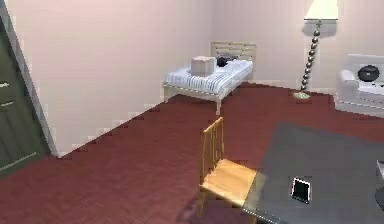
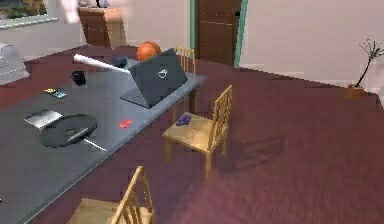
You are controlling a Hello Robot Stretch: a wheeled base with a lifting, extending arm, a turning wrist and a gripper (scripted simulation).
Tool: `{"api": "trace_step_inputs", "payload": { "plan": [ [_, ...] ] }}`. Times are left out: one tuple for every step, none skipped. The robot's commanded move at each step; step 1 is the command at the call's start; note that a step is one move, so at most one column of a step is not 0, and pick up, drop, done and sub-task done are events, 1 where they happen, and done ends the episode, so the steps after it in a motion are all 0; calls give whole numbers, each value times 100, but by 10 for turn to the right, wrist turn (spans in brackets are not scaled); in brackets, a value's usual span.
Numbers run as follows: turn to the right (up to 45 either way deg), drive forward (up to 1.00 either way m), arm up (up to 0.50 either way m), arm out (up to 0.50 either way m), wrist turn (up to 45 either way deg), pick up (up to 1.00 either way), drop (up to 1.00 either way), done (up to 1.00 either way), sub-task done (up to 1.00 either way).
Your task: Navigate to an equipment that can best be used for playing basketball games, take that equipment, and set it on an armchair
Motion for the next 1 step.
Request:
{"api": "trace_step_inputs", "payload": {
  "plan": [
    [-450,0,0,0,0,0,0,0,0]
  ]
}}
